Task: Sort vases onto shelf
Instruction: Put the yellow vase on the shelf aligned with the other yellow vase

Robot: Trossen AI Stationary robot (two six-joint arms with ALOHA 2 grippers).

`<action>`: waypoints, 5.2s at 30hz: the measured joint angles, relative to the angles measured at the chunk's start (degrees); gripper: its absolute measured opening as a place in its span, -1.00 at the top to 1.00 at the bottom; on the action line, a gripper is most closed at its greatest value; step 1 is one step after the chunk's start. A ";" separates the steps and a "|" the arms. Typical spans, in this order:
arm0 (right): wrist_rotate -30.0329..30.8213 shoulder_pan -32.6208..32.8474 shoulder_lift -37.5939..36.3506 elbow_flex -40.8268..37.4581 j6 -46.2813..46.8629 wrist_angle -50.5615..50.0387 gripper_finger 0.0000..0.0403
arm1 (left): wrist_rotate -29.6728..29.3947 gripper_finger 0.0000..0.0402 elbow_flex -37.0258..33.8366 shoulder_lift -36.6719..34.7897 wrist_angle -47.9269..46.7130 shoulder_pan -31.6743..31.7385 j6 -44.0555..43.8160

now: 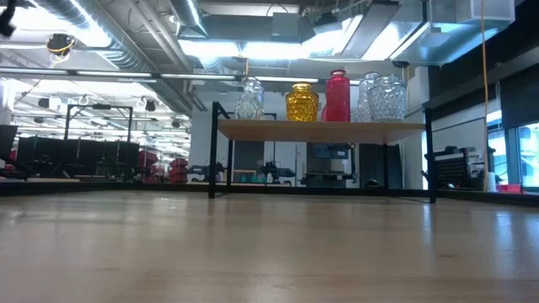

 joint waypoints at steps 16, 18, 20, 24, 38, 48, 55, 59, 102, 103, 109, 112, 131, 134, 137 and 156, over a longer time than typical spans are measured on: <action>-0.82 0.04 0.00 0.00 3.64 0.00 1.00 | -6.07 -0.03 -15.93 -23.14 22.79 -5.78 -15.02; 0.04 0.04 0.00 0.00 3.64 0.00 1.00 | -10.08 -0.03 -17.04 -23.20 24.76 -8.19 -16.44; 1.19 0.04 0.00 0.00 3.64 0.00 1.00 | -14.00 -0.03 -18.13 -22.98 26.16 -10.58 -16.84; 2.48 -0.02 0.00 0.00 3.65 0.00 1.00 | -17.24 -0.03 -20.03 -21.54 26.62 -14.85 -18.45; 5.17 -0.02 -0.02 0.00 4.68 -0.03 1.00 | -18.26 -0.04 -29.90 -20.35 46.25 -19.63 -21.79; 6.56 -0.02 -0.02 0.00 5.13 -0.04 1.00 | -18.90 -0.13 -30.85 -20.37 46.23 -19.65 -17.70; 6.66 -0.02 -0.02 0.00 6.70 -0.06 1.00 | -17.45 -0.39 -31.18 -20.22 45.54 -19.63 -12.88; 6.77 -0.01 -0.02 0.00 7.01 -0.04 1.00 | -17.27 -0.47 -31.26 -20.11 45.09 -19.65 -10.49; 24.95 -0.92 -0.02 0.00 3.08 14.43 1.00 | -44.69 -0.33 -25.23 -30.72 50.90 8.38 8.95; 25.19 -0.92 -0.02 0.00 1.61 15.44 1.00 | -45.45 -0.33 -24.90 -32.08 54.63 9.62 10.47; 26.46 -1.06 -0.02 0.00 -1.60 17.11 1.00 | -44.57 -0.33 -24.82 -35.11 80.18 16.83 19.79; 26.43 -1.64 -0.02 0.00 -2.32 17.94 0.95 | -40.07 -0.33 -24.79 -32.59 92.32 20.47 23.36; 21.43 -10.65 0.99 0.07 -9.79 28.18 -0.27 | -24.92 -0.33 -6.31 2.53 116.94 30.95 27.64; 21.41 -10.70 0.89 0.14 -10.77 29.43 -0.24 | -24.38 -0.32 -2.70 6.68 116.91 32.34 28.28; 20.38 -10.78 1.03 0.11 -12.66 29.13 -0.21 | -24.15 -0.30 -0.83 9.70 117.75 33.32 27.49; 10.13 -13.61 1.05 -0.07 -12.43 23.96 -0.20 | -27.08 -0.29 0.89 10.73 112.22 35.23 23.87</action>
